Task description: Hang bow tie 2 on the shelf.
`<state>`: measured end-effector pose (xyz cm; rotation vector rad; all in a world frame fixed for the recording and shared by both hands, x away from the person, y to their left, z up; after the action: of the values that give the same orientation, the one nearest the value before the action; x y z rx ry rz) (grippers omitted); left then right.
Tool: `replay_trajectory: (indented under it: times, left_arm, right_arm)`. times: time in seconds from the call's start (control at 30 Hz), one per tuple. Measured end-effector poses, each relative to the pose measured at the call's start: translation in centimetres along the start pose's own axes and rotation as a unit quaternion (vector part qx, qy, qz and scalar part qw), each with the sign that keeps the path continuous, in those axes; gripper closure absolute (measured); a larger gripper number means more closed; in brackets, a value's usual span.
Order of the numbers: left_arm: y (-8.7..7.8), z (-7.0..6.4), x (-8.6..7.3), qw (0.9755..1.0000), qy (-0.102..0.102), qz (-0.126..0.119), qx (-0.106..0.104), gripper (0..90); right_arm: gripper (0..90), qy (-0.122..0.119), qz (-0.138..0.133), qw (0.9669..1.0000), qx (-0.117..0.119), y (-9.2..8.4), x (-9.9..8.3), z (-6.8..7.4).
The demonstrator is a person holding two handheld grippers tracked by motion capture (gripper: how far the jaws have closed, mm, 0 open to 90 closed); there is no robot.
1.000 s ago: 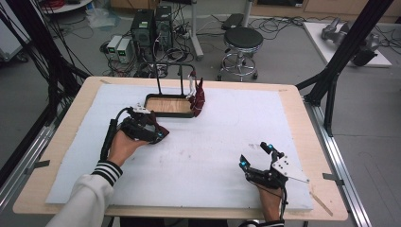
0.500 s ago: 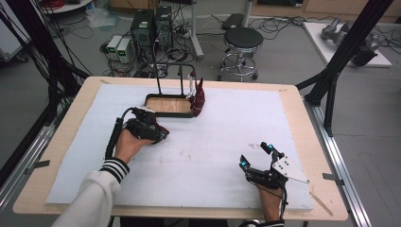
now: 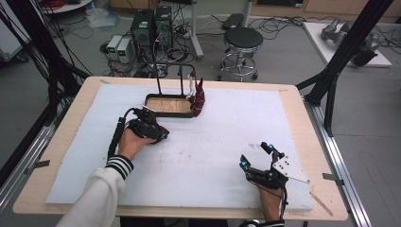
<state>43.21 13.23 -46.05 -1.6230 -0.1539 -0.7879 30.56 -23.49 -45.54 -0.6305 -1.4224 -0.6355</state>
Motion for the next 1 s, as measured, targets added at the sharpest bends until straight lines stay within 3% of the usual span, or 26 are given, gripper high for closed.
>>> replay_trajectory:
  times: [0.47, 0.77, 1.0]
  left_arm:
    - [0.9, 0.1, -0.1, 0.9992, -0.033, 0.02, -0.009, 42.9]
    - [1.1, 0.3, -0.2, 0.9993, -0.029, 0.024, -0.001, 54.3]
    - [0.8, 0.2, -0.1, 0.9998, -0.016, 0.01, 0.006, 69.8]
  right_arm:
    - [9.4, -0.002, -0.001, 1.0, -0.001, 0.0, 0.0, -0.1]
    - [9.4, -0.003, -0.001, 1.0, -0.001, 0.0, 0.0, -0.1]
    - [9.4, -0.002, -0.001, 1.0, -0.001, 0.0, 0.0, -0.1]
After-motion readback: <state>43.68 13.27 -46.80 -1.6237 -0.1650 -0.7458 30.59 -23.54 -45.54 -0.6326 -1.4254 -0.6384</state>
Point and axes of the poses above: each handheld gripper's, and its own axes: y roughly forward along the jaws, x roughly out of its top, z roughly to its left, the point moved 6 cm from there along y, roughly forward along the jaws, and after that the axes turned 11 degrees about x, right-handed, at the moved point
